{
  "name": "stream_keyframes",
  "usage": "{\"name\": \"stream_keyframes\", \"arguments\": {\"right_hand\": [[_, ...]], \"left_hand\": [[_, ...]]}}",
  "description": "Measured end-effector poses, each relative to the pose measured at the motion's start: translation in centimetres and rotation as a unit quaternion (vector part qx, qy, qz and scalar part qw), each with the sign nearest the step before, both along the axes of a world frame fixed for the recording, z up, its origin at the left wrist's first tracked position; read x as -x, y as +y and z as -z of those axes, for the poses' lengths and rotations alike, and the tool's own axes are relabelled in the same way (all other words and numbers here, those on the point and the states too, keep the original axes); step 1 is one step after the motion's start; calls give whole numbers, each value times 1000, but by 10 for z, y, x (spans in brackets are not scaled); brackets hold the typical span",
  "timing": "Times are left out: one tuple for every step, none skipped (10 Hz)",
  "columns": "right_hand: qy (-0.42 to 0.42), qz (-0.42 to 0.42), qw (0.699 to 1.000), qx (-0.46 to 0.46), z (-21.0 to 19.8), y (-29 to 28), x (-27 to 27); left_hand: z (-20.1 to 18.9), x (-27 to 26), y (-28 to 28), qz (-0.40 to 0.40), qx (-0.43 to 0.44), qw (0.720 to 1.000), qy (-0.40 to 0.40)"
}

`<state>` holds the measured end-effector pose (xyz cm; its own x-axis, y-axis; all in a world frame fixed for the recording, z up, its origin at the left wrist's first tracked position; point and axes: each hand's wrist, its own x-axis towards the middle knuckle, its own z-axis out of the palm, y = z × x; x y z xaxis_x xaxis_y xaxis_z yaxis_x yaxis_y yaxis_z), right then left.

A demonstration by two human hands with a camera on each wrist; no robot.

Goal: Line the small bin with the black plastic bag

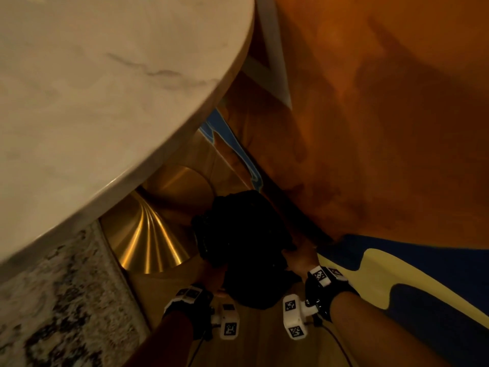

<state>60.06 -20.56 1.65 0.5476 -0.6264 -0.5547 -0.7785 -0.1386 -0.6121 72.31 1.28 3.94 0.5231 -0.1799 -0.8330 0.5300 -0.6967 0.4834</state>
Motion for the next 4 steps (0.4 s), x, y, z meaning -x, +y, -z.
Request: {"name": "stream_keyframes", "arguments": {"right_hand": [[-8,12,1000,5,-40,11,9],[-3,0,1000,-2,-87,18,22],[20,-44,999,-17,-147,26,39],[45,-66,996,-29,-199,40,64]], "left_hand": [[-21,10,6,18,32,998,55],[-51,21,22,30,35,997,59],[-89,34,38,27,33,998,40],[-125,53,58,15,25,998,54]]}}
